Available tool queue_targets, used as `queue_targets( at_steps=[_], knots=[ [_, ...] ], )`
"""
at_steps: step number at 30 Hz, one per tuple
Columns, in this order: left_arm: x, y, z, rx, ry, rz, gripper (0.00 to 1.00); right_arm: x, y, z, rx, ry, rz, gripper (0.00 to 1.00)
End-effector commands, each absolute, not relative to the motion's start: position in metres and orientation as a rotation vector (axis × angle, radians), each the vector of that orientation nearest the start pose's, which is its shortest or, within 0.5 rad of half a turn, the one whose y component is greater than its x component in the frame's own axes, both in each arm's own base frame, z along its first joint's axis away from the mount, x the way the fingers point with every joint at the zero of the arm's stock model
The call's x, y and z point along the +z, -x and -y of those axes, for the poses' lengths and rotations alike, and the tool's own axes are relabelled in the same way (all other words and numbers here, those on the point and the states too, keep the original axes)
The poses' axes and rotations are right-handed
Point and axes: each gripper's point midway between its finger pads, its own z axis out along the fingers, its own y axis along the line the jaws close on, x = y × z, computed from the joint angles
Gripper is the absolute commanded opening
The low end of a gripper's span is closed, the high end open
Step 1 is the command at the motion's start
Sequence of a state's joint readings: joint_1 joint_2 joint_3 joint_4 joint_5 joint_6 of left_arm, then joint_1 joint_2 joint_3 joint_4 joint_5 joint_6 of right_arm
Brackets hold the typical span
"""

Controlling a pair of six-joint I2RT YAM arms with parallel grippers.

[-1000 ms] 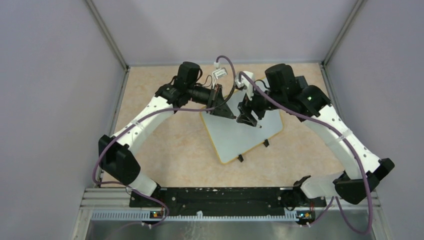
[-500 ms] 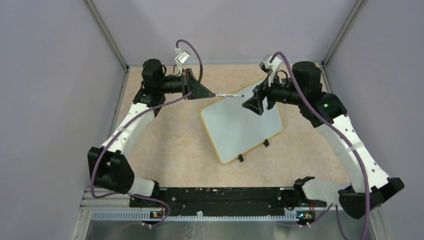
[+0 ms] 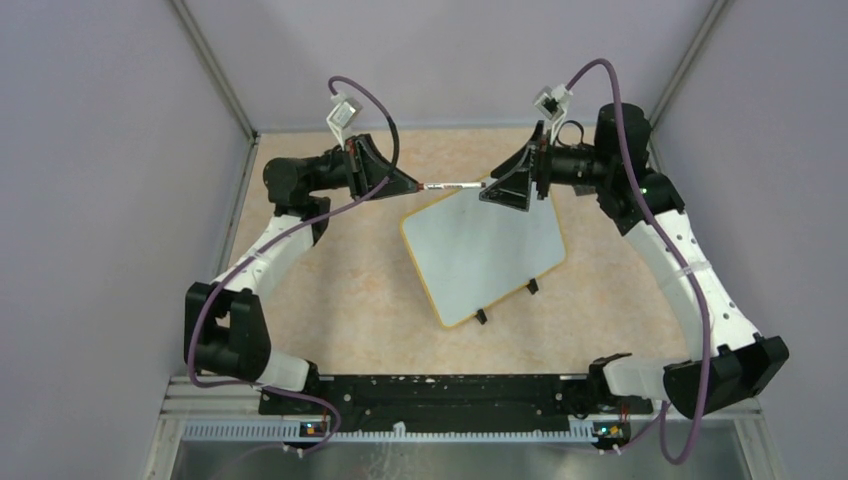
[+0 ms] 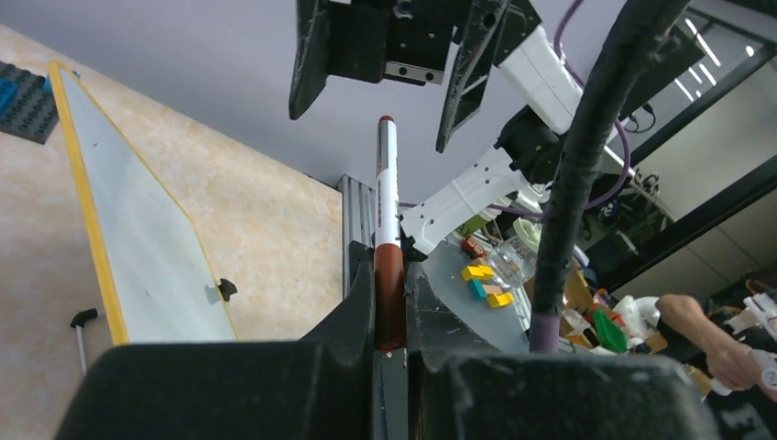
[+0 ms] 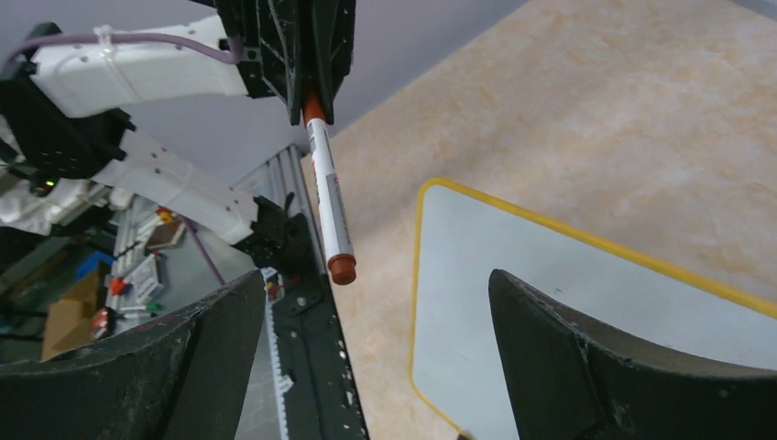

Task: Write a sentence on the whiteboard
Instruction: Open the whiteboard marker at the center of the board.

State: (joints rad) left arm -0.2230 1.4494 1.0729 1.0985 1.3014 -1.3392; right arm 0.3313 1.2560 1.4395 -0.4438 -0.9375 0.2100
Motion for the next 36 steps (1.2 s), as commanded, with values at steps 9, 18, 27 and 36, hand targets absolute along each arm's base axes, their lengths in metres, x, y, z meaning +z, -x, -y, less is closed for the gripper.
queue_targets(
  at_steps=[9, 18, 27, 36],
  knots=[
    [0.403, -0.250, 0.243, -1.773, -0.742, -1.387, 0.00, 0.416, -0.240, -0.278, 1.540, 0.795, -1.627, 0.57],
    [0.405, -0.250, 0.251, -1.765, -0.706, -1.396, 0.00, 0.414, -0.241, -0.296, 1.548, 0.800, -1.642, 0.36],
    [0.400, -0.248, 0.262, -1.795, -0.727, -1.406, 0.00, 0.419, -0.243, -0.301, 1.563, 0.791, -1.634, 0.34],
    [0.398, -0.247, 0.266, -1.801, -0.731, -1.412, 0.00, 0.423, -0.244, -0.305, 1.590, 0.780, -1.625, 0.34]
  ],
)
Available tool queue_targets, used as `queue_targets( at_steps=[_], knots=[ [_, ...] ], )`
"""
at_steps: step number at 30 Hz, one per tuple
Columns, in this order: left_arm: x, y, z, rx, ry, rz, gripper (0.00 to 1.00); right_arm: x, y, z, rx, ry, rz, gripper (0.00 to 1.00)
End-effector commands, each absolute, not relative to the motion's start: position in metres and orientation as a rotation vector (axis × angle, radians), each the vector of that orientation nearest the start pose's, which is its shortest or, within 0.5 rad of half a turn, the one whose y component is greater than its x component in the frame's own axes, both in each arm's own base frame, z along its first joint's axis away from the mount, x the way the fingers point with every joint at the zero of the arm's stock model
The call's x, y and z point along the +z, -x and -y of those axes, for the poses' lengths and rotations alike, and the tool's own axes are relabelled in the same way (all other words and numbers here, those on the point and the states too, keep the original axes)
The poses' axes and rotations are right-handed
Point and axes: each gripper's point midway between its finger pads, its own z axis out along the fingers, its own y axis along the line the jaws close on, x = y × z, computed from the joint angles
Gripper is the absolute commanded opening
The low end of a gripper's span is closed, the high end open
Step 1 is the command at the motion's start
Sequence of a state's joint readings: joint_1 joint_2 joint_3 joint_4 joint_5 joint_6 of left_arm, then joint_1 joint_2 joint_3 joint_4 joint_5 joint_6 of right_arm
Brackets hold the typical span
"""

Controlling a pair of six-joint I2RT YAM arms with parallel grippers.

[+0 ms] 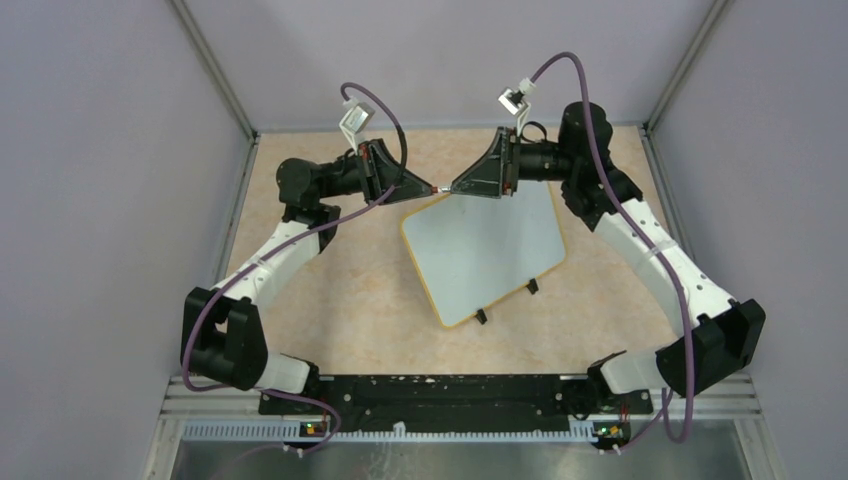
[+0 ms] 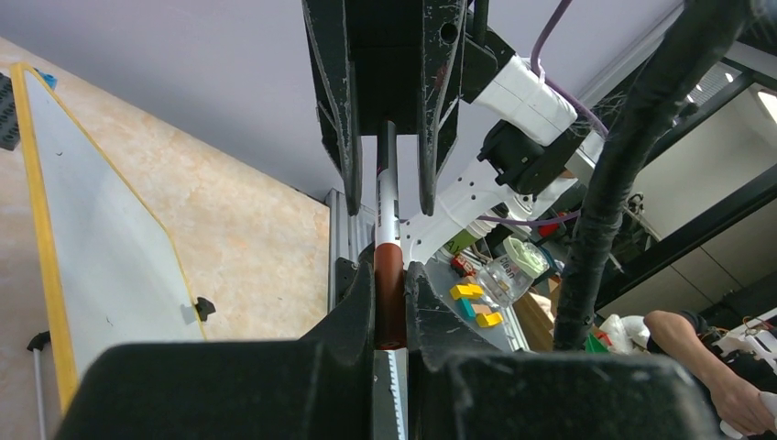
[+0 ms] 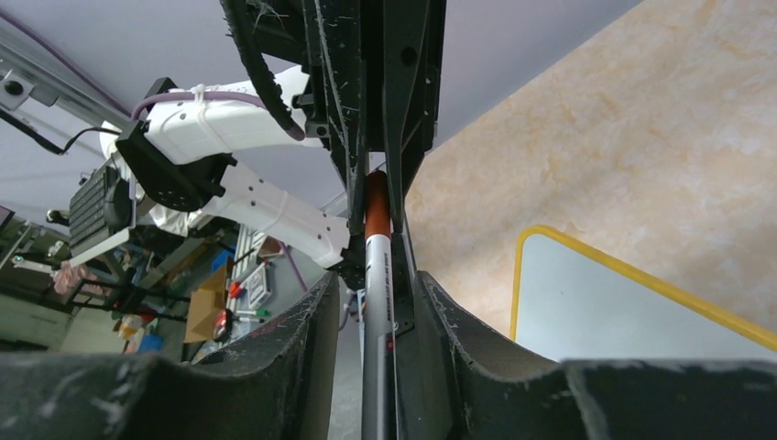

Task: Write a sentence on the whiteboard
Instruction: Open the whiteboard marker at the center of the board.

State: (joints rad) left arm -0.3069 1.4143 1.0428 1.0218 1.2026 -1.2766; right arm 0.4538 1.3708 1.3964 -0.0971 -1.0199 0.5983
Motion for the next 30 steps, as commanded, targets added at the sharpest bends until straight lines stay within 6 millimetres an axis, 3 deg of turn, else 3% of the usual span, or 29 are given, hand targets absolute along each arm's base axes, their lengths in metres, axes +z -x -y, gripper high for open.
queue_targets(
  at_steps=[1, 12, 14, 20, 30],
  knots=[
    [0.398, -0.247, 0.266, -1.801, -0.730, -1.413, 0.00, 0.423, -0.243, -0.305, 1.592, 0.783, -1.623, 0.33],
    [0.398, -0.250, 0.267, -1.799, -0.714, -1.414, 0.00, 0.418, -0.234, -0.309, 1.619, 0.822, -1.625, 0.32],
    [0.397, -0.251, 0.267, -1.801, -0.708, -1.419, 0.00, 0.418, -0.234, -0.309, 1.619, 0.824, -1.624, 0.28],
    [0.396, -0.249, 0.267, -1.802, -0.714, -1.421, 0.00, 0.418, -0.235, -0.310, 1.601, 0.829, -1.629, 0.00],
    [0.389, -0.253, 0.249, -1.762, -0.689, -1.451, 0.00, 0.423, -0.248, -0.285, 1.523, 0.776, -1.641, 0.00]
  ],
)
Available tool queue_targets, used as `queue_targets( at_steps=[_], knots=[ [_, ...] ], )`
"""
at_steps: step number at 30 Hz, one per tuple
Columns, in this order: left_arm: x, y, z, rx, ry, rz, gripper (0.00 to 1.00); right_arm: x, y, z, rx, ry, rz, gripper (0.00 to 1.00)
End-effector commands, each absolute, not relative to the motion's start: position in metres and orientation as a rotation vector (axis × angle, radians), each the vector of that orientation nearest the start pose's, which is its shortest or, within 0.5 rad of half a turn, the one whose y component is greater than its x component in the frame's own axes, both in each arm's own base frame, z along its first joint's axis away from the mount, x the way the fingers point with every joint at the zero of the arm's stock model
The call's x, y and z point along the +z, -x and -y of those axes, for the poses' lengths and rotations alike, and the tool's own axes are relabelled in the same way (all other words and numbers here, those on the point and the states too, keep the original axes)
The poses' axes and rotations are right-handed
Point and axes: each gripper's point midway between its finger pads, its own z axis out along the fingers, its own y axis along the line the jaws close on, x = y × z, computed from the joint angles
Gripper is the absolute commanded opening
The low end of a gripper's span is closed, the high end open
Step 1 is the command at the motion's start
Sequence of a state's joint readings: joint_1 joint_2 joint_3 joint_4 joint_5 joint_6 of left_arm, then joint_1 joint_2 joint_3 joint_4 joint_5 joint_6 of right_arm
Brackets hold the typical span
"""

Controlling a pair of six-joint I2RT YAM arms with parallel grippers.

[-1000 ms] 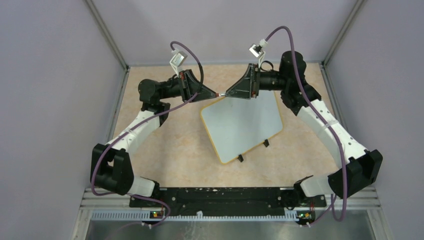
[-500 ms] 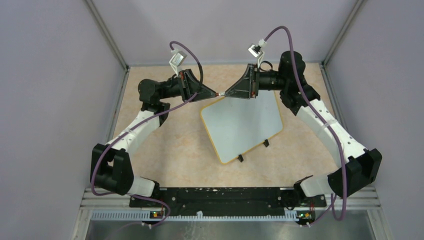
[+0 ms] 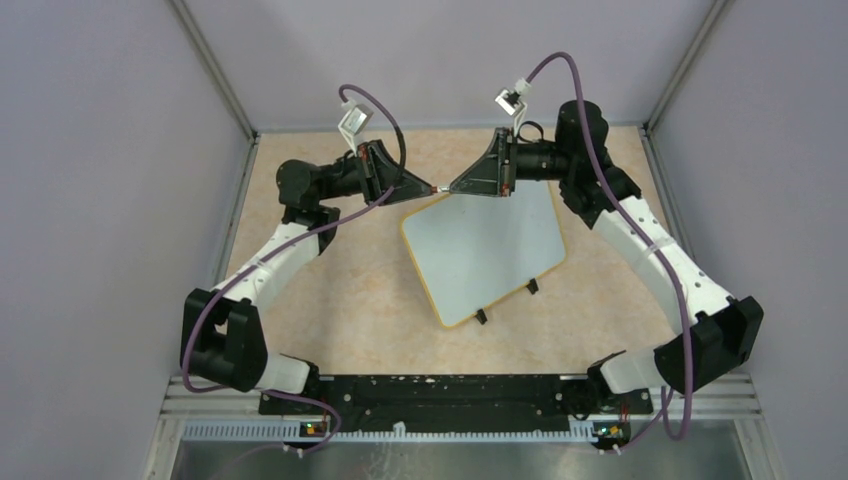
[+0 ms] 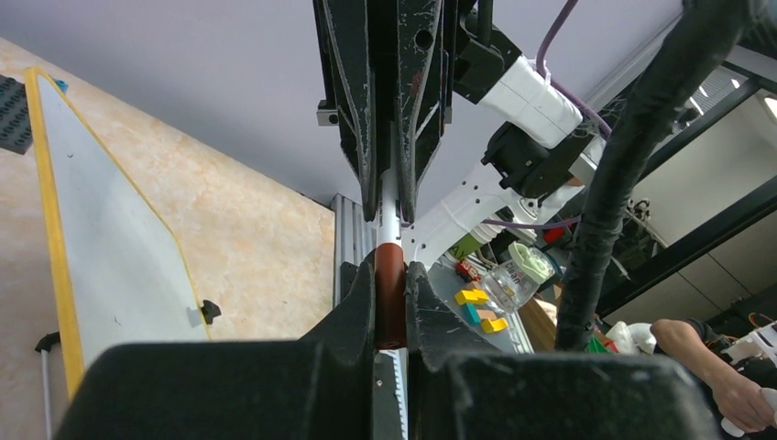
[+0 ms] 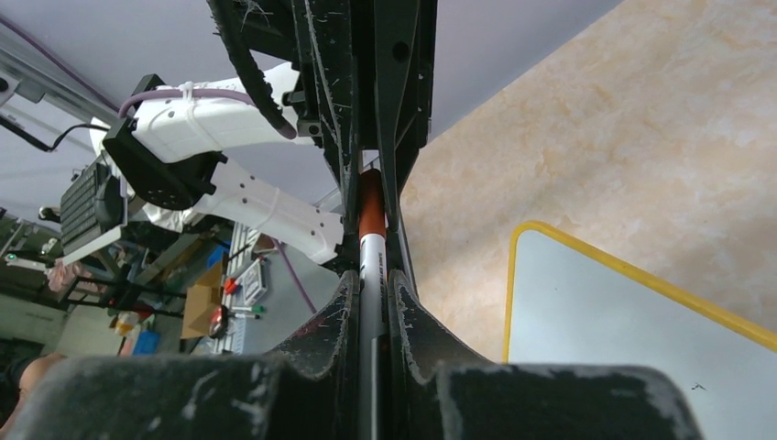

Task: Write a sentence on the whiteboard
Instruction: Open the whiteboard marker at the center of the board.

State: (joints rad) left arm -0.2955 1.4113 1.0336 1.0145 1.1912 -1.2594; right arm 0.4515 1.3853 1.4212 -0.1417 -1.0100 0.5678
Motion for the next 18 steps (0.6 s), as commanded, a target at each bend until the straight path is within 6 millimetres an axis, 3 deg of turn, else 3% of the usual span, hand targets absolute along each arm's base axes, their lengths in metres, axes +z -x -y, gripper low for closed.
queue_targets(
  at_steps=[1, 10, 13, 15, 18],
  knots=[
    [0.388, -0.254, 0.247, -1.757, -0.683, -1.455, 0.00, 0.423, -0.249, -0.281, 1.517, 0.768, -1.642, 0.00],
    [0.382, -0.264, 0.221, -1.697, -0.630, -1.483, 0.00, 0.427, -0.260, -0.245, 1.472, 0.703, -1.626, 0.00],
    [0.368, -0.282, 0.198, -1.617, -0.587, -1.576, 0.00, 0.421, -0.265, -0.232, 1.426, 0.686, -1.656, 0.00],
    [0.354, -0.307, 0.174, -1.463, -0.533, -1.664, 0.00, 0.413, -0.266, -0.225, 1.386, 0.693, -1.684, 0.00],
    [0.320, -0.336, 0.140, -1.038, -0.533, -1.858, 0.00, 0.401, -0.262, -0.217, 1.300, 0.735, -1.721, 0.00]
  ],
)
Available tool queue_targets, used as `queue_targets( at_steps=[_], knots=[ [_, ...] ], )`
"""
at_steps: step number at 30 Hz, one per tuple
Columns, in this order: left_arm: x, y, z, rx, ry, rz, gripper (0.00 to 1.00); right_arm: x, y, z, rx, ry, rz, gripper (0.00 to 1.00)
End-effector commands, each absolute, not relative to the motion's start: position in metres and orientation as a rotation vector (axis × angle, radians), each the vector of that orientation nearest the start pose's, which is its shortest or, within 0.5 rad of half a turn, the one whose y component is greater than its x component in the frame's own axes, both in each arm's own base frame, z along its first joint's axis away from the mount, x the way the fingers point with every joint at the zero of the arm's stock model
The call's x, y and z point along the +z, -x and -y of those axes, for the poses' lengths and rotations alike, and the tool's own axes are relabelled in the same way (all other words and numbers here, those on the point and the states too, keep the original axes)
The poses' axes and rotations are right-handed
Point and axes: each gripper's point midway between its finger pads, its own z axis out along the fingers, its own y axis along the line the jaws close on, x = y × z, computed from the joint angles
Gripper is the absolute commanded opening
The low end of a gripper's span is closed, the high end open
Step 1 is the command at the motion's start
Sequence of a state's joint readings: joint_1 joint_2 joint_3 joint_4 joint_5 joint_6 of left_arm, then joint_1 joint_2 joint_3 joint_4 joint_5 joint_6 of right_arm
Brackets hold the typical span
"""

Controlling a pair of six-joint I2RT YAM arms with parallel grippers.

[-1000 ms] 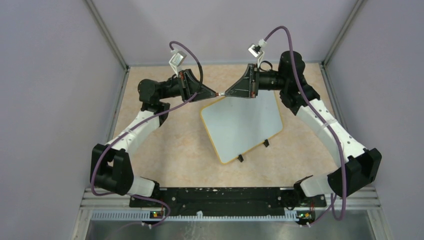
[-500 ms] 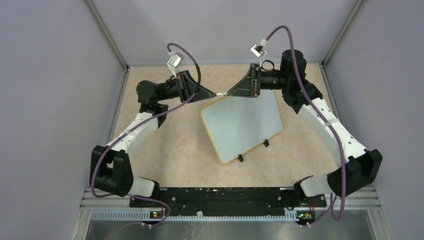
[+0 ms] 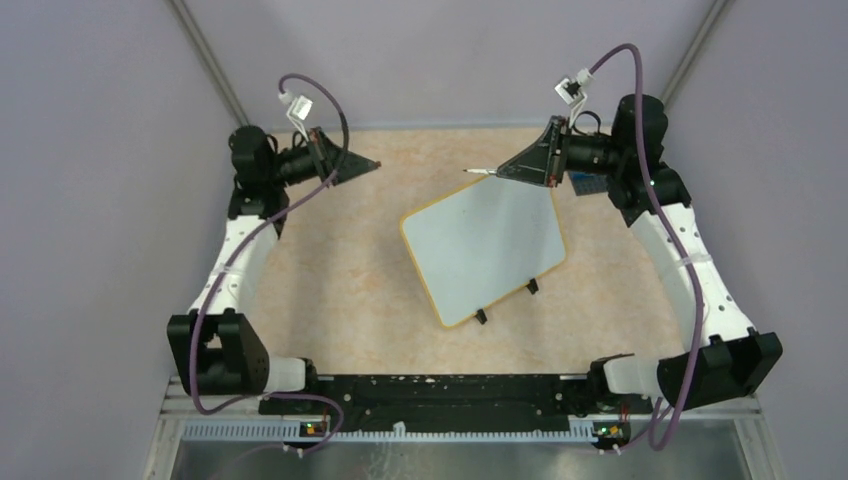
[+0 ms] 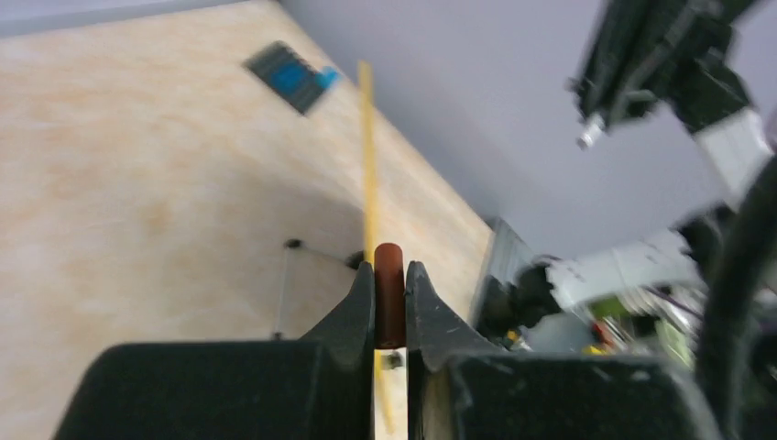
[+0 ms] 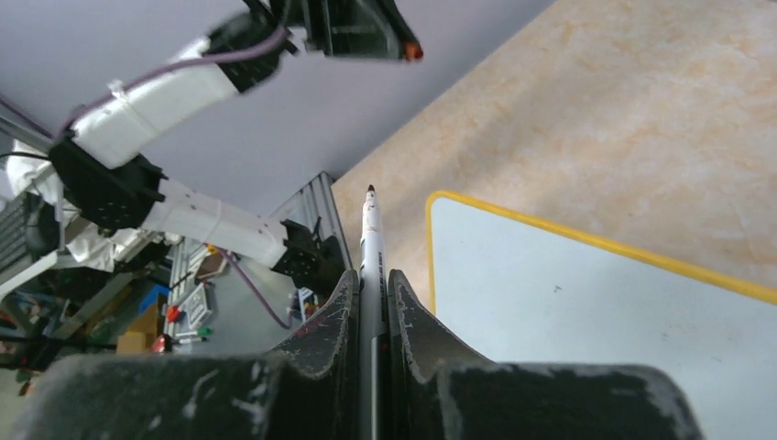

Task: Write a sentence on the whiteboard
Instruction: Open the whiteboard marker at the center of the board, then place the pen cap at the center of the board.

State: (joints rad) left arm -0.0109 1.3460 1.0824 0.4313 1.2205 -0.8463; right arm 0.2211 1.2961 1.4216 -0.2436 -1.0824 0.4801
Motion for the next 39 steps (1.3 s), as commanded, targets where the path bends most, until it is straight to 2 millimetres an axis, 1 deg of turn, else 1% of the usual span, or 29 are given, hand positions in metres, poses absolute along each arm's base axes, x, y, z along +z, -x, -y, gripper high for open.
queue_targets(
  at_steps=[1, 4, 6, 11, 14, 17, 19, 21, 24, 27, 28, 29, 32, 34, 39],
  knots=[
    [0.305, -0.337, 0.129, -0.940, -0.529, -1.937, 0.00, 0.397, -0.262, -0.215, 1.273, 0.750, -1.733, 0.00],
    [0.268, -0.342, 0.095, -0.663, -0.528, -2.117, 0.00, 0.379, -0.262, -0.208, 1.176, 0.788, -1.775, 0.00],
    [0.242, -0.338, 0.077, -0.547, -0.523, -2.221, 0.00, 0.368, -0.261, -0.204, 1.134, 0.797, -1.801, 0.00],
    [0.187, -0.323, 0.047, -0.364, -0.545, -2.402, 0.02, 0.344, -0.252, -0.204, 1.068, 0.852, -1.839, 0.00],
    [0.164, -0.316, 0.037, -0.306, -0.561, -2.465, 0.02, 0.332, -0.243, -0.208, 1.050, 0.895, -1.861, 0.00],
    [0.141, -0.311, 0.031, -0.274, -0.581, -2.520, 0.06, 0.320, -0.233, -0.213, 1.031, 0.948, -1.877, 0.00],
    [0.123, -0.305, 0.029, -0.279, -0.592, -2.590, 0.09, 0.313, -0.229, -0.216, 1.020, 0.973, -1.890, 0.00],
    [0.110, -0.302, 0.024, -0.246, -0.593, -2.638, 0.09, 0.312, -0.225, -0.217, 1.027, 0.984, -1.888, 0.00],
    [0.093, -0.300, 0.021, -0.224, -0.612, -2.666, 0.09, 0.315, -0.220, -0.215, 1.024, 0.991, -1.882, 0.00],
    [0.076, -0.301, 0.013, -0.144, -0.610, -2.699, 0.09, 0.319, -0.215, -0.214, 1.028, 1.004, -1.867, 0.00],
    [0.071, -0.301, 0.021, -0.140, -0.645, -2.700, 0.09, 0.321, -0.214, -0.214, 1.028, 1.006, -1.862, 0.00],
    [0.065, -0.300, 0.023, -0.141, -0.653, -2.712, 0.09, 0.321, -0.213, -0.214, 1.027, 1.007, -1.862, 0.00],
    [0.051, -0.300, 0.026, -0.151, -0.648, -2.739, 0.09, 0.322, -0.209, -0.212, 1.023, 1.019, -1.853, 0.00],
    [0.043, -0.300, 0.025, -0.114, -0.649, -2.753, 0.09, 0.323, -0.206, -0.211, 1.018, 1.023, -1.847, 0.00],
    [0.030, -0.299, 0.027, -0.091, -0.656, -2.774, 0.09, 0.327, -0.199, -0.207, 0.995, 1.034, -1.832, 0.00]
  ],
)
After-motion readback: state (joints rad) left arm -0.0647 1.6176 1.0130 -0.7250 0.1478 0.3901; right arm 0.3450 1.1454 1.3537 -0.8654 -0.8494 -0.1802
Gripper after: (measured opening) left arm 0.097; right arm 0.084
